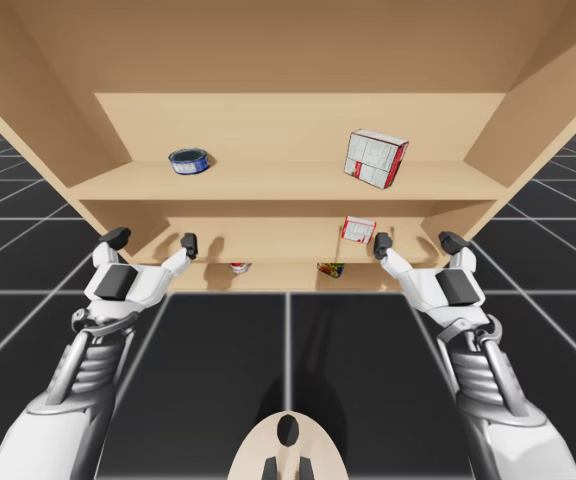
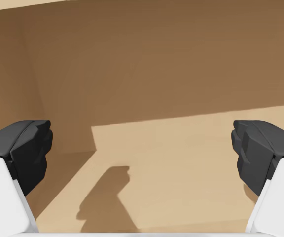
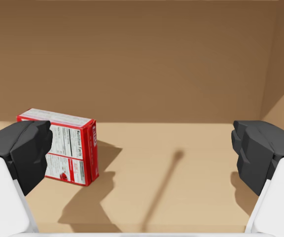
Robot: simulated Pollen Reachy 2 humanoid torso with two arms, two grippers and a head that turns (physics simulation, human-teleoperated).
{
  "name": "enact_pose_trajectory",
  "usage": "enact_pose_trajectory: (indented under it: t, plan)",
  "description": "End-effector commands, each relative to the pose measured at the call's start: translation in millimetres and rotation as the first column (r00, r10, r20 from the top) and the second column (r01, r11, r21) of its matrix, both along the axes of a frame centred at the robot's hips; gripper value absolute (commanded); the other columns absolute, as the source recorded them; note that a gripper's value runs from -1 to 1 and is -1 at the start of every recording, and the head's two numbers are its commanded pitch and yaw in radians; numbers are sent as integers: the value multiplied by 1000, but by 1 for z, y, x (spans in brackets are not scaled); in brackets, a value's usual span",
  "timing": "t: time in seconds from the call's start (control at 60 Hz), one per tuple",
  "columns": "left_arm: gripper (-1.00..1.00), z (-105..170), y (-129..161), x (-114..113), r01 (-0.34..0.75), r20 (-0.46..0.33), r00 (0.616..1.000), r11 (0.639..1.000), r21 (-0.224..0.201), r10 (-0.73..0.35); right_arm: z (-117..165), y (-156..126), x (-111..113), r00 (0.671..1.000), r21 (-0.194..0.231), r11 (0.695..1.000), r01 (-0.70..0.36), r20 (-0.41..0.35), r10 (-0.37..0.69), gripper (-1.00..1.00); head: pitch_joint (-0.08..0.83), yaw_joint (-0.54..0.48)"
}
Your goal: Retrieve the tuna can from the shelves.
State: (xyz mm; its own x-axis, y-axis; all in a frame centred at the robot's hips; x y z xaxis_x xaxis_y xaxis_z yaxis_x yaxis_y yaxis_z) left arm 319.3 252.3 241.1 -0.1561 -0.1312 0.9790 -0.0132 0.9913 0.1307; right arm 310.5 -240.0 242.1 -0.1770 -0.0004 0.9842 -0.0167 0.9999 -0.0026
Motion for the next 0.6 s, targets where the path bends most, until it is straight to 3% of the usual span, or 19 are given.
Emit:
enact_pose_trajectory:
  t: [0.017, 0.233, 0.6]
  plan:
    - [-1000, -1, 0, 0, 8, -10, 1000, 1000, 3, -8, -2, 3, 0, 1000, 15, 1000, 11, -7, -11, -1000, 3, 8]
    - [-1000, -1, 0, -1, 13, -13, 1000, 1000, -1, -13, -2, 3, 0, 1000, 3, 1000, -3, -6, 3, -1000, 41, 26]
    - [-1000, -1, 1, -2, 22, -24, 999, 1000, -3, -22, -3, 4, -1, 1000, -20, 1000, 0, -9, 0, -1000, 139, 235]
